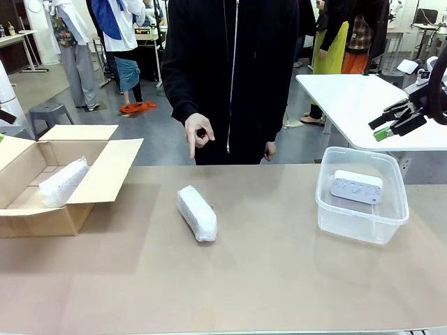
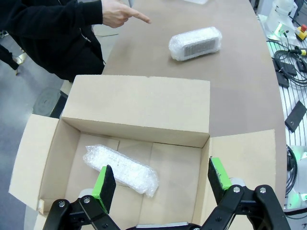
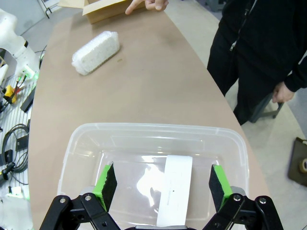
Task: Separate and place wrapped and unwrapped clocks.
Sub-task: Pick up the Digital clock indicated by the person.
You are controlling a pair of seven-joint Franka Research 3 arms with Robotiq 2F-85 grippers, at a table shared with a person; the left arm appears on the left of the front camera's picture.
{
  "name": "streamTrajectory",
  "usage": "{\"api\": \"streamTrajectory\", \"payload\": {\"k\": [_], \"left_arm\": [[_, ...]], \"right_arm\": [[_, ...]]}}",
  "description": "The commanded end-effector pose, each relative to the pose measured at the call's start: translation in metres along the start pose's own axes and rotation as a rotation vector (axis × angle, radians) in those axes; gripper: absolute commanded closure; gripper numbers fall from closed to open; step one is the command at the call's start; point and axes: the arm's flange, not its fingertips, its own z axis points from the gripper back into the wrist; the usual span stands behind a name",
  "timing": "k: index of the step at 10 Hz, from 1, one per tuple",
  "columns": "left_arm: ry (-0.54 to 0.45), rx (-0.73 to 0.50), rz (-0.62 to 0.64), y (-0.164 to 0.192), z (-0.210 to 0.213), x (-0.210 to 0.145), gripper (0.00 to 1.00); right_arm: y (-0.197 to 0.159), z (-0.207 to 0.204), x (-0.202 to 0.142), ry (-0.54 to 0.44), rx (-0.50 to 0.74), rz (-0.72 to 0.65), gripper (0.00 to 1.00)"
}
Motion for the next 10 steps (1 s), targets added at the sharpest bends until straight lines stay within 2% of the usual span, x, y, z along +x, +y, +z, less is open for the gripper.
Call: {"api": "streamTrajectory", "payload": {"k": [1, 6, 10], "left_arm": [[-0.001, 0.001, -0.006, -0.002, 0.001, 0.001, 0.0], [0.0, 0.0, 0.0, 0.0, 0.0, 0.0, 0.0], [0.037, 0.046, 0.066, -0.016, -0.001, 0.014, 0.0]], "right_arm": [[0.001, 0.0, 0.0, -0.001, 0.001, 0.0, 0.0], [0.001, 0.0, 0.0, -0.001, 0.001, 0.0, 0.0], [0.001, 0.0, 0.0, -0.001, 0.001, 0.0, 0.0]]}}
